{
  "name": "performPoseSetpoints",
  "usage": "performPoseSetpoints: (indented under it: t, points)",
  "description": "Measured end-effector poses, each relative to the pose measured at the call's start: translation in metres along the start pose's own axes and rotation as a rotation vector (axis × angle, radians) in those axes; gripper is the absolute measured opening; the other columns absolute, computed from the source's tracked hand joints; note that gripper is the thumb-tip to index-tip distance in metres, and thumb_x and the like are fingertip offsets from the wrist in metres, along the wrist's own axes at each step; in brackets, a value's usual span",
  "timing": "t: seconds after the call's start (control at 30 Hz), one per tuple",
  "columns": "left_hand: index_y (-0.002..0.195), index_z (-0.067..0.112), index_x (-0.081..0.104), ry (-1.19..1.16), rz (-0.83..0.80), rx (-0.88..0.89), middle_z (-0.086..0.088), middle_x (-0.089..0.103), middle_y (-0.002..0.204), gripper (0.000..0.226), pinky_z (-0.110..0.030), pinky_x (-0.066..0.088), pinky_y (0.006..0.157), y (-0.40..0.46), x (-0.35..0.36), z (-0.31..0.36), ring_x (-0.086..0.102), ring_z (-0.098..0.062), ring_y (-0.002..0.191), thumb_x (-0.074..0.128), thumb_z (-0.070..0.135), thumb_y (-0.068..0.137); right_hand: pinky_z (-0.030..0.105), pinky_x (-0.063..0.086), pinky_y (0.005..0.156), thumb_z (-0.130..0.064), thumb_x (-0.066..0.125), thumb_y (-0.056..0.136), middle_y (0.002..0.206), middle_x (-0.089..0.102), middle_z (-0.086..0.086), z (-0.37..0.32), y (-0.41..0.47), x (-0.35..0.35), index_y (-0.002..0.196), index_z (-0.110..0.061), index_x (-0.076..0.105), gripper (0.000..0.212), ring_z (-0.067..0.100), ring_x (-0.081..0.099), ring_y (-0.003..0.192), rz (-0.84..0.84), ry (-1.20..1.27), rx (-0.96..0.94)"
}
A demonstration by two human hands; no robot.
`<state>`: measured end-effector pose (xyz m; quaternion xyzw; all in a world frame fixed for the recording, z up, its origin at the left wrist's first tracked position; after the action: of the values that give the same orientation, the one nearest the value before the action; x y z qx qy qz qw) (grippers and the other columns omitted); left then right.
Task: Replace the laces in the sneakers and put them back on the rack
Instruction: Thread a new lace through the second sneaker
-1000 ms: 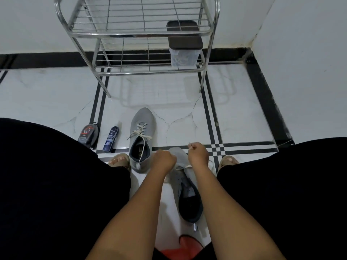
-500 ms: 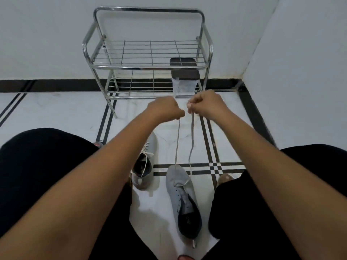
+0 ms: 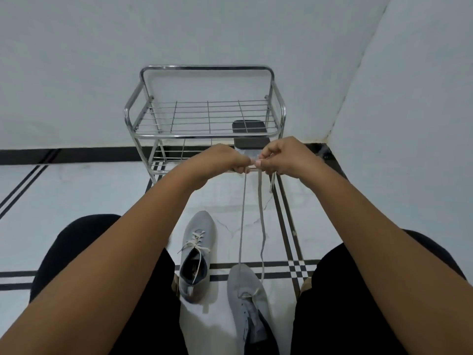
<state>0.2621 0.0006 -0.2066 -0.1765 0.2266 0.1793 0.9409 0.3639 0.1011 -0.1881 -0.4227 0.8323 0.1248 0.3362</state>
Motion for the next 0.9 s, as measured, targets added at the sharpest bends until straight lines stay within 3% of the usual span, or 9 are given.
performPoseSetpoints:
  t: [0.1,0.23,0.33,0.43,0.53,0.63,0.77,0.9]
  points:
    - [0.076,0.013,0.059,-0.184,0.003,0.039,0.002,0.076,0.092,0.028,-0.032,0.038,0.096,-0.002,-0.010,0.005,0.068,-0.003,0.085,0.063,0.038,0.089,0.034,0.054,0.082,-0.024,0.076,0.083,0.084,0.074,0.006,-0.005,-0.003,-0.014,0.091,-0.013,0.072,0.015,0.015,0.070,0.081,0.050,0.074,-0.026]
    - [0.066,0.022,0.059,-0.356,0.062,0.082,0.000,0.074,0.084,0.030,-0.031,0.042,0.092,-0.003,-0.020,0.010,0.066,-0.008,0.083,0.064,0.043,0.087,0.031,0.054,0.077,-0.022,0.076,0.082,0.079,0.072,0.002,-0.019,-0.010,-0.032,0.086,-0.015,0.069,0.011,0.011,0.067,0.072,0.131,0.196,-0.104]
    - [0.080,0.019,0.071,-0.342,0.090,0.164,-0.001,0.074,0.088,0.022,-0.027,0.045,0.090,-0.008,-0.019,0.016,0.067,-0.011,0.090,0.065,0.039,0.088,0.032,0.055,0.078,-0.020,0.077,0.081,0.074,0.071,0.000,-0.027,-0.013,-0.038,0.085,-0.017,0.066,0.012,0.009,0.067,0.068,0.185,0.221,-0.153]
    - [0.096,0.013,0.070,-0.328,0.151,0.249,-0.004,0.074,0.093,0.009,-0.025,0.049,0.091,-0.010,-0.020,0.022,0.069,-0.012,0.093,0.069,0.014,0.087,0.031,0.056,0.078,-0.022,0.076,0.082,0.076,0.073,0.002,-0.034,-0.017,-0.044,0.088,-0.016,0.067,0.012,0.012,0.069,0.071,0.224,0.208,-0.195]
    - [0.101,0.016,0.061,-0.396,0.213,0.283,-0.002,0.073,0.081,0.023,-0.028,0.049,0.092,-0.011,-0.021,0.024,0.070,-0.013,0.087,0.071,0.006,0.084,0.032,0.057,0.080,-0.023,0.075,0.083,0.079,0.074,0.003,-0.037,-0.018,-0.045,0.088,-0.016,0.069,0.011,0.015,0.071,0.075,0.234,0.212,-0.211]
    - [0.109,0.017,0.059,-0.446,0.272,0.281,-0.005,0.073,0.083,0.031,-0.026,0.049,0.090,-0.011,-0.021,0.022,0.070,-0.014,0.087,0.072,0.006,0.083,0.041,0.057,0.086,-0.024,0.076,0.082,0.083,0.073,0.005,-0.038,-0.016,-0.045,0.087,-0.016,0.071,0.011,0.020,0.071,0.083,0.230,0.222,-0.231]
    - [0.089,0.008,0.070,-0.468,0.285,0.338,-0.010,0.072,0.084,0.005,-0.023,0.053,0.083,-0.013,-0.018,0.027,0.068,-0.013,0.081,0.068,0.005,0.085,0.042,0.056,0.089,-0.020,0.078,0.080,0.087,0.073,0.008,-0.038,-0.016,-0.045,0.089,-0.011,0.073,0.013,0.024,0.070,0.088,0.214,0.310,-0.232]
    - [0.089,0.010,0.073,-0.536,0.294,0.318,-0.006,0.072,0.086,0.005,-0.025,0.053,0.088,-0.013,-0.016,0.024,0.068,-0.011,0.085,0.071,0.010,0.084,0.032,0.058,0.086,-0.013,0.077,0.080,0.087,0.074,0.011,-0.039,-0.016,-0.044,0.092,-0.003,0.073,0.016,0.020,0.072,0.083,0.181,0.418,-0.246]
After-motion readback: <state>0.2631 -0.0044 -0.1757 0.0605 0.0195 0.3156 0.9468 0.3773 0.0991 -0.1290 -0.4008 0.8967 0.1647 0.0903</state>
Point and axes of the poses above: each hand's wrist, its own y-axis towards the middle knuckle, its own x-axis out of the palm, z = x × y, the point moved 8 cm from there along y, towards the middle knuckle
